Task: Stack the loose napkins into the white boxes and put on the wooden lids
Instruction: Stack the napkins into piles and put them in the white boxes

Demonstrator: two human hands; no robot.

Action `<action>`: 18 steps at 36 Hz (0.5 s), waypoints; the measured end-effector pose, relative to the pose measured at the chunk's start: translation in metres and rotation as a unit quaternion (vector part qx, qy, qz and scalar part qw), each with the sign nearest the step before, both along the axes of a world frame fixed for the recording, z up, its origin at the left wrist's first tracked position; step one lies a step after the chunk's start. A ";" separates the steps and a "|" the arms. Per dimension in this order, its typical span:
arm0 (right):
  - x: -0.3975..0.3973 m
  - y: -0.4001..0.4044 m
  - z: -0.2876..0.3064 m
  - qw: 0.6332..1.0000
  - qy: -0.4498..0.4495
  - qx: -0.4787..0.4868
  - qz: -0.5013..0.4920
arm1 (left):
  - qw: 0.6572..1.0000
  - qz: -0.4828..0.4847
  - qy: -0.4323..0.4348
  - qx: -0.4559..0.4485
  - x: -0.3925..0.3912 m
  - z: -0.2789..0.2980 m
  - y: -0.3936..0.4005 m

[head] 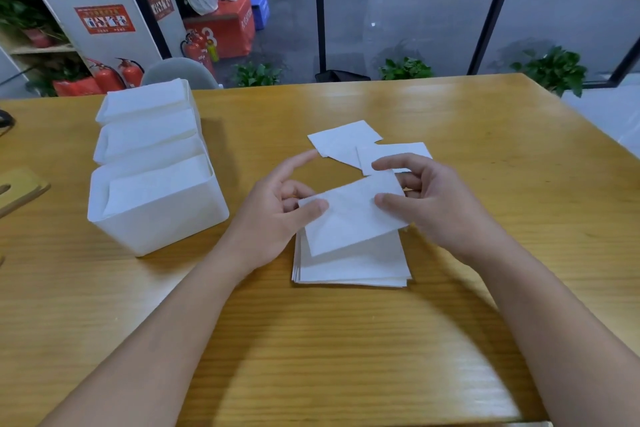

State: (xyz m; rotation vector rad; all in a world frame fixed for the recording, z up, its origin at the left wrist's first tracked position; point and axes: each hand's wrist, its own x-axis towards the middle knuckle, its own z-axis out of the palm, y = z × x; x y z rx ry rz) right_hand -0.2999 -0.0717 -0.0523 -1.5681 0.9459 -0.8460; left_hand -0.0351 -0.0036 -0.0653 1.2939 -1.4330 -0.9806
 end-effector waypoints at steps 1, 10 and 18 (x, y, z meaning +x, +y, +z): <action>-0.003 -0.001 0.001 0.999 0.032 -0.002 0.010 | 1.000 0.002 -0.011 0.008 0.002 -0.002 0.000; -0.011 0.000 0.005 0.974 0.197 -0.017 0.106 | 0.998 -0.029 -0.040 0.040 0.008 -0.004 0.003; -0.009 -0.007 -0.005 0.954 0.275 -0.114 0.040 | 0.970 -0.017 -0.243 -0.002 0.012 -0.008 0.006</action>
